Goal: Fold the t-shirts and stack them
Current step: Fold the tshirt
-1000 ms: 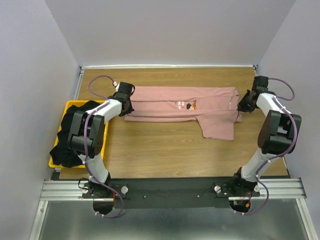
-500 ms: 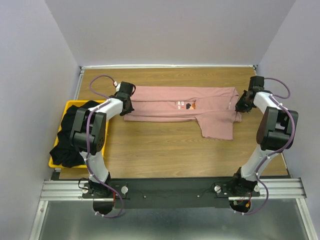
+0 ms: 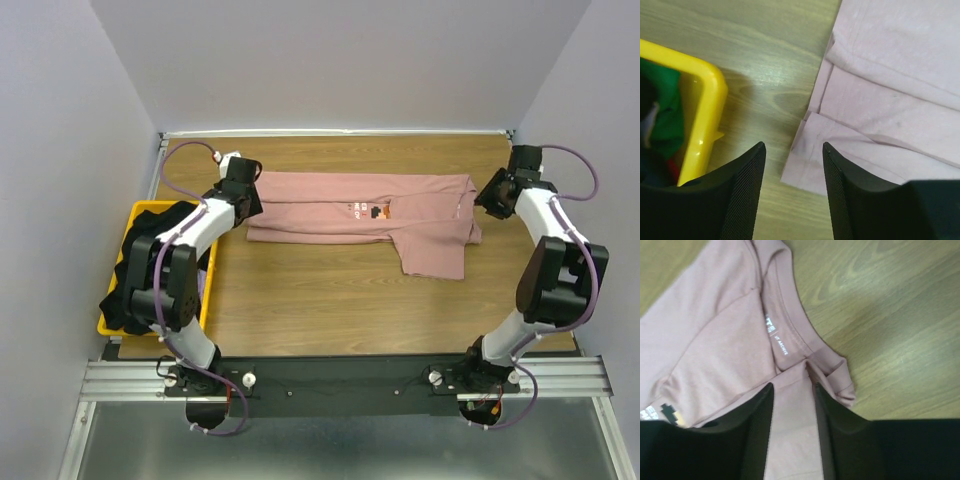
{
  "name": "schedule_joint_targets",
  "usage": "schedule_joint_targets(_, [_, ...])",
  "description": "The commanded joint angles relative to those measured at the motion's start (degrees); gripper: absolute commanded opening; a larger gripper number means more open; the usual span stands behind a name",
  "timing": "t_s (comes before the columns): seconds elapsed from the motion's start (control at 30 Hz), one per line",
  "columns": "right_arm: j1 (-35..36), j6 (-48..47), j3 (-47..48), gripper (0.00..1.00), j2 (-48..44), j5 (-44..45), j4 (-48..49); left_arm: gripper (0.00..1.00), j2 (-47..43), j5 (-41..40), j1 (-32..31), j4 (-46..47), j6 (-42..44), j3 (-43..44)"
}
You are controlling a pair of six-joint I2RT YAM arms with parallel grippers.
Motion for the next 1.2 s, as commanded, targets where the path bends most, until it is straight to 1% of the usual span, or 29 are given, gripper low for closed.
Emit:
schedule_joint_targets(0.0, [-0.45,1.70,-4.34,0.48,-6.73,1.14,1.16,0.57,-7.38,-2.15,0.29,-0.31,-0.56,-3.20])
schedule_joint_targets(0.07, [-0.10,1.27,-7.06,0.50,-9.10,0.00,1.25,0.58,-11.16,-1.28,0.29,-0.22,-0.21,-4.70])
schedule_joint_targets(0.13, [0.78,0.83,-11.55,0.52,-12.18,-0.62,1.34,0.63,-15.20,0.38,0.29,1.44,0.58,-7.60])
schedule_joint_targets(0.17, [2.52,0.65,-14.52,0.52,-14.10,0.60,1.34,0.70,-17.92,1.18,0.20,2.06,1.37,-9.87])
schedule_joint_targets(0.2, [3.67,0.48,-14.55,0.53,-14.90,1.22,1.34,0.72,-17.94,1.19,0.12,2.67,1.72,-10.94])
schedule_joint_targets(0.27, [6.22,0.47,-18.40,0.54,-16.14,2.54,1.08,0.81,-21.71,1.97,0.20,3.99,2.51,-12.88])
schedule_joint_targets(0.3, [9.45,0.56,-19.29,0.55,-16.66,4.28,0.64,0.84,-22.94,1.98,0.20,4.17,3.04,-14.28])
schedule_joint_targets(0.37, [14.20,1.00,-21.57,0.56,-16.67,6.31,-0.86,0.85,-26.37,1.89,0.20,4.96,3.83,-15.43])
schedule_joint_targets(0.47, [17.91,2.14,-24.64,0.56,-16.32,8.78,-1.38,0.85,-31.03,1.54,0.20,7.32,4.54,-18.06])
schedule_joint_targets(0.53, [19.06,2.67,-25.79,0.56,-15.88,10.18,-1.47,0.85,-34.01,1.89,0.20,9.26,4.80,-20.61])
schedule_joint_targets(0.6, [20.12,2.85,-26.93,0.56,-15.27,11.07,-1.56,0.85,-35.16,2.94,0.20,11.55,4.72,-22.63])
schedule_joint_targets(0.77, [20.99,3.02,-26.85,0.55,-11.84,10.28,-1.47,0.85,-34.21,4.53,0.20,12.35,4.72,-23.26])
schedule_joint_targets(0.87, [21.26,3.55,-27.12,0.50,-9.64,10.36,-1.47,0.85,-33.68,5.05,0.20,12.44,4.72,-23.34])
schedule_joint_targets(0.97, [21.26,4.34,-27.99,0.40,-8.58,11.24,-0.95,0.85,-33.59,5.67,0.20,13.14,4.80,-23.61])
schedule_joint_targets(1.0, [21.26,4.43,-28.08,0.32,-8.93,11.33,-0.69,0.85,-33.41,6.02,0.20,13.14,4.80,-23.61])
schedule_joint_targets(1.07, [21.35,4.26,-27.56,0.20,-9.37,11.51,-0.77,0.85,-33.32,6.11,0.20,13.14,4.89,-23.70])
schedule_joint_targets(1.1, [21.26,3.91,-27.21,0.10,-9.81,11.51,-0.86,0.85,-33.24,6.11,0.20,13.14,4.98,-23.70])
schedule_joint_targets(1.17, [21.26,2.59,-25.63,0.02,-11.30,11.95,-1.12,0.85,-33.24,6.11,0.20,13.31,5.07,-23.70])
